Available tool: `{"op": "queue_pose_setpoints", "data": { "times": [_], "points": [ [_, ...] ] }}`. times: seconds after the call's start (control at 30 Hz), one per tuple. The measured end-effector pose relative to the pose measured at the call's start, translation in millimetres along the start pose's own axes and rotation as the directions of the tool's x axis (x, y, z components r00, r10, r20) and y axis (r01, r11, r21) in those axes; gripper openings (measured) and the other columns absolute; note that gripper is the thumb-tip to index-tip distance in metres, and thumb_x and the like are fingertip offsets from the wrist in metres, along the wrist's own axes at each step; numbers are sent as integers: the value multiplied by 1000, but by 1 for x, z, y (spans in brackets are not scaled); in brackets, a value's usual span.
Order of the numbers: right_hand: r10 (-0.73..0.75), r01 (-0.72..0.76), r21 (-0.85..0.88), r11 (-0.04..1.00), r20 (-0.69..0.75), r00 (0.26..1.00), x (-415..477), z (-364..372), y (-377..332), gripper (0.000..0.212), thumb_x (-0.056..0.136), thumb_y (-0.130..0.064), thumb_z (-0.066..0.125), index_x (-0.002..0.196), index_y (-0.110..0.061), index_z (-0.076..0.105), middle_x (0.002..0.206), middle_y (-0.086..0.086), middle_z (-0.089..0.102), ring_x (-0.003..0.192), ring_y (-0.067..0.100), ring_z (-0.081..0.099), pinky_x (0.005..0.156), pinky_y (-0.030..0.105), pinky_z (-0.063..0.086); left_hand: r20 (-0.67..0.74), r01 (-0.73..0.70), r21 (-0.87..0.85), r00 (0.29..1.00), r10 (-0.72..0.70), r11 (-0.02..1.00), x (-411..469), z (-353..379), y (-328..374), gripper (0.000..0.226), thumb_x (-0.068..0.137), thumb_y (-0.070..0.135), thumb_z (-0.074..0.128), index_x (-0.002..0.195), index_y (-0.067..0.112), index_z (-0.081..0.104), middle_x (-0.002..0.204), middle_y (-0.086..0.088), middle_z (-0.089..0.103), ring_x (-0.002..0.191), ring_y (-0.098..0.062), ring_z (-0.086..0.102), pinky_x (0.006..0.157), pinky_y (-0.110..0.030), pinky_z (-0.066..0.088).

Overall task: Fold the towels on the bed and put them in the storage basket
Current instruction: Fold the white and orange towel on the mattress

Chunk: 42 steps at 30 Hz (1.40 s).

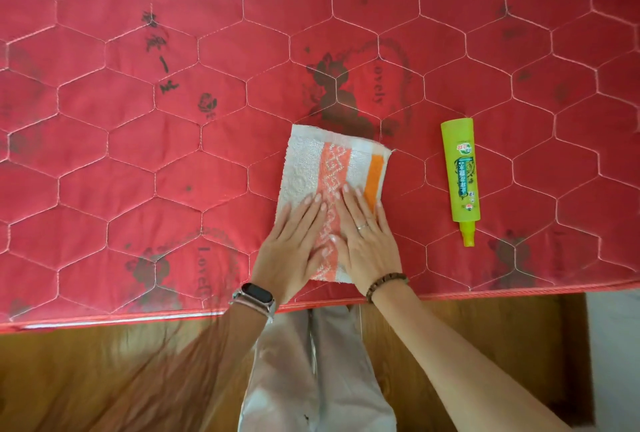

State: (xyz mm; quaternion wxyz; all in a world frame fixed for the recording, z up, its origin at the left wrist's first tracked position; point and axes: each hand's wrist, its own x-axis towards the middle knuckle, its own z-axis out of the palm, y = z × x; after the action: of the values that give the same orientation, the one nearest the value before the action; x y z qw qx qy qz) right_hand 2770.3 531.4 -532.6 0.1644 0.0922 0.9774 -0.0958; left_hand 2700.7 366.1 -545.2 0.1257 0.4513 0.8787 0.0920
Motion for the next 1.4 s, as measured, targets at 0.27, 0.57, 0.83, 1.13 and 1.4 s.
{"op": "queue_pose_setpoints", "data": {
  "times": [0.27, 0.57, 0.83, 1.13, 1.4],
  "points": [
    [144, -121, 372, 920, -34, 989, -6, -17, 10, 69, 101, -23, 41, 156, -15, 1, 164, 2, -4, 151, 15, -2, 122, 35, 13, -35, 194, -426, 972, -231, 884, -6, -19, 0, 65, 104, 28, 49, 158, 9, 18, 167, -6, 10, 154, -17, 8, 125, -30, 11],
    [546, -549, 826, 129, 402, 735, -1, -45, 9, 56, 98, -24, 54, 144, -9, 26, 107, 4, 53, 101, 23, 57, 81, 26, 45, 282, 602, -778, 592, -755, 181, 18, -46, -2, 34, 94, 21, 66, 127, 17, 57, 117, 2, 57, 98, -12, 56, 87, -24, 50],
    [543, -620, 769, 155, 457, 704, 16, -48, 5, 35, 98, -36, 51, 119, -8, 52, 91, -4, 50, 80, 13, 51, 64, 25, 44, 496, 658, -753, 576, -650, 8, 37, -51, -4, 45, 94, 41, 63, 87, -3, 57, 72, -6, 43, 64, -19, 36, 53, -28, 30],
    [512, -738, 674, 47, 618, 597, 28, -62, 1, 32, 93, -43, 57, 98, -13, 46, 75, -2, 43, 63, 12, 42, 53, 27, 33, 576, 688, -723, 552, -602, -61, 47, -64, -6, 37, 99, 35, 56, 112, 1, 61, 90, -6, 54, 77, -19, 48, 68, -31, 42],
    [492, -553, 832, 34, 468, 734, 26, -86, -3, 30, 94, -35, 60, 112, -12, 61, 95, -5, 60, 77, 1, 52, 62, 17, 37, 529, 612, -783, 562, -636, -111, 39, -84, -8, 35, 98, 37, 58, 103, 2, 61, 84, -4, 49, 75, -17, 44, 70, -30, 39]
  ]
}}
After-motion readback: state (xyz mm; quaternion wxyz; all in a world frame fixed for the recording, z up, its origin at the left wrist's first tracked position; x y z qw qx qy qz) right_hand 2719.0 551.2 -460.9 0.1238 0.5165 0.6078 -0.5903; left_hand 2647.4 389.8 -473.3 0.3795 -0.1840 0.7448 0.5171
